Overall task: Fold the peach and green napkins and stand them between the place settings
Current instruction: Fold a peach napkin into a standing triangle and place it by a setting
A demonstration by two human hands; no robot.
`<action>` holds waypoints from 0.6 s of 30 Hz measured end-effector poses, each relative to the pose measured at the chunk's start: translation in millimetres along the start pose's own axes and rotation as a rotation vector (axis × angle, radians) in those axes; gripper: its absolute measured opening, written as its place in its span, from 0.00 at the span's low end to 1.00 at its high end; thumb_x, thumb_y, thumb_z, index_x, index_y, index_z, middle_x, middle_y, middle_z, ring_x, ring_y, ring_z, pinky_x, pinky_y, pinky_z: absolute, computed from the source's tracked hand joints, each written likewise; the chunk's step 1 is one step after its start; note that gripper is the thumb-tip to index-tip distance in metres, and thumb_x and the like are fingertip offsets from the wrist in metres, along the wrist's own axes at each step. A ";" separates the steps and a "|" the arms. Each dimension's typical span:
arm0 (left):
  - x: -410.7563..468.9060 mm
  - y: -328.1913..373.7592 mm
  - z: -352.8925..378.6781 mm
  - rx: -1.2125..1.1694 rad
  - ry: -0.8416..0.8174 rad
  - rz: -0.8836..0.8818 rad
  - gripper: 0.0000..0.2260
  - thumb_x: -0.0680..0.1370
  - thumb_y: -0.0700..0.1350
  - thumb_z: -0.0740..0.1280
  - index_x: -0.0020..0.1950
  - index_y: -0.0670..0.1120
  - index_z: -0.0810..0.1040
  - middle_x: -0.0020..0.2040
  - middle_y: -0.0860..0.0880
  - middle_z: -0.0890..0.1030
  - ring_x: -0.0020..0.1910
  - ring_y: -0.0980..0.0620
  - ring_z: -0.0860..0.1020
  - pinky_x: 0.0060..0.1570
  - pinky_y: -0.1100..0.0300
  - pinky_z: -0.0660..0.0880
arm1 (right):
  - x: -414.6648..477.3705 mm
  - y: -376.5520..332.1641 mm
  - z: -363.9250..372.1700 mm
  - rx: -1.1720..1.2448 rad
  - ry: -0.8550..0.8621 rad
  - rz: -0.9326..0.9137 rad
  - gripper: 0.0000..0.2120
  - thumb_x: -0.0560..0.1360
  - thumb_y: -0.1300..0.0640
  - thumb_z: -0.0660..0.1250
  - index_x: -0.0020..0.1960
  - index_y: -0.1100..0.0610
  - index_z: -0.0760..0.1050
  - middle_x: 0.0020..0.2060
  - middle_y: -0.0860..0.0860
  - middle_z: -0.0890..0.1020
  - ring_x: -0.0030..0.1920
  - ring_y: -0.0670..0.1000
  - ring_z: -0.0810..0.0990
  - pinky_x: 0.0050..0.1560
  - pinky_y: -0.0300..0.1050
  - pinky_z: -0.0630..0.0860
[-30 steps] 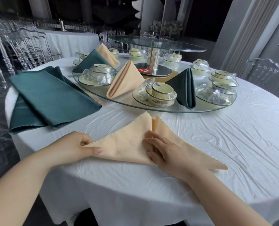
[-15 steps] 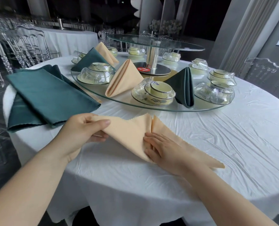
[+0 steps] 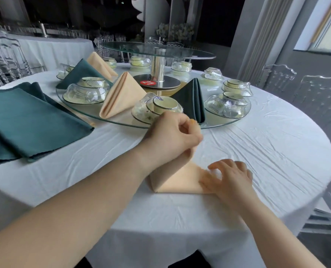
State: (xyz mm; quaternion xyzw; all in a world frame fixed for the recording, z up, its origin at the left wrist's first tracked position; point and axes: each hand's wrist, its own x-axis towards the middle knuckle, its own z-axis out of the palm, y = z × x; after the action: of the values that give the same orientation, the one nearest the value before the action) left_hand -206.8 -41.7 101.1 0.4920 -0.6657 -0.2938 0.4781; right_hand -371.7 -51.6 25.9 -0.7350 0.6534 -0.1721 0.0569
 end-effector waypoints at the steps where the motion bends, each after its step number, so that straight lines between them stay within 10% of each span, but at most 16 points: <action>1: 0.3 -0.3 13.7 0.074 -0.026 0.007 0.12 0.69 0.42 0.71 0.27 0.49 0.73 0.23 0.56 0.76 0.24 0.62 0.73 0.32 0.68 0.70 | -3.4 1.8 2.6 0.067 0.014 0.080 0.17 0.71 0.42 0.64 0.57 0.47 0.72 0.60 0.45 0.70 0.64 0.52 0.60 0.56 0.43 0.51; 9: -2.2 -24.4 83.9 0.515 -0.251 0.037 0.07 0.76 0.49 0.63 0.39 0.48 0.72 0.44 0.47 0.80 0.47 0.47 0.76 0.40 0.59 0.67 | -9.0 31.0 -3.4 0.186 0.138 0.170 0.07 0.73 0.47 0.63 0.48 0.48 0.72 0.34 0.41 0.70 0.48 0.47 0.64 0.40 0.42 0.48; 18: -18.4 -51.6 74.7 0.445 -0.490 0.187 0.13 0.77 0.49 0.60 0.48 0.42 0.81 0.45 0.47 0.81 0.48 0.49 0.76 0.49 0.56 0.70 | -0.1 31.0 -15.9 0.633 0.389 0.141 0.13 0.70 0.72 0.58 0.44 0.57 0.75 0.38 0.48 0.77 0.45 0.51 0.76 0.42 0.26 0.66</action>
State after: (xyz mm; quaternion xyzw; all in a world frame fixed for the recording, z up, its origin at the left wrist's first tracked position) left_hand -255.6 -48.1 22.6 0.4359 -0.8506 -0.2058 0.2101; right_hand -406.1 -53.6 31.1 -0.5877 0.6155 -0.4975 0.1681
